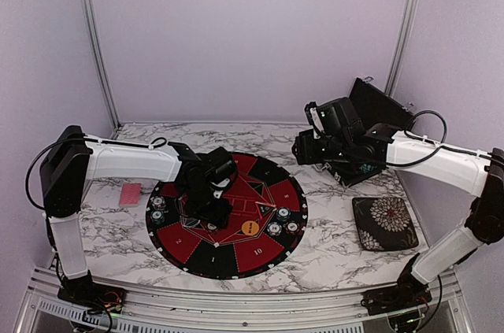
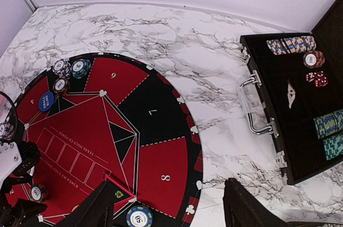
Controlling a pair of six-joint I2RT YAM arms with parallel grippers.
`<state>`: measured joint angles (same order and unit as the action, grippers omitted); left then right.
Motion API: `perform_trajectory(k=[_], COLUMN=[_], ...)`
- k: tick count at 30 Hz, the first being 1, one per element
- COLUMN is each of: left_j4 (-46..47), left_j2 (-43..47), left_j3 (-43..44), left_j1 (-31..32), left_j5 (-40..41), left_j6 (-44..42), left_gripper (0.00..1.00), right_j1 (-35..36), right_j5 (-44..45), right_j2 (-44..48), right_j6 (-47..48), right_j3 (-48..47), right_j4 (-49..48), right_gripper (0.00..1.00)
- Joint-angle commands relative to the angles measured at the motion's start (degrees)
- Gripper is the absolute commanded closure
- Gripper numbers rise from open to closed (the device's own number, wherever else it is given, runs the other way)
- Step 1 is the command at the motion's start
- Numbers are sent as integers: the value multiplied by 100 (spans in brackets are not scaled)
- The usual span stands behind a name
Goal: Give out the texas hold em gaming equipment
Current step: Pick up the pile of poker chips from the dealer area.
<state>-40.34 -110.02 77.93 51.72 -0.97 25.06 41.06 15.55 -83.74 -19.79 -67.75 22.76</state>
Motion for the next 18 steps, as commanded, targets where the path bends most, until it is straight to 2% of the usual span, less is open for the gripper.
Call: perform_trajectory(k=[1,18], left_j4=[-240,-251], left_j2=[-154,-332], left_j3=[119,58], left_j1=[64,111], left_j5=[62,297], left_j6=[-115,-211], left_gripper=[30,43], right_j1=[-39,-45], right_j5=[29,35], right_j2=[148,178], right_j6=[-57,-127], right_j3=[-12,16], right_j4=[-96,-25], right_gripper=[32,33])
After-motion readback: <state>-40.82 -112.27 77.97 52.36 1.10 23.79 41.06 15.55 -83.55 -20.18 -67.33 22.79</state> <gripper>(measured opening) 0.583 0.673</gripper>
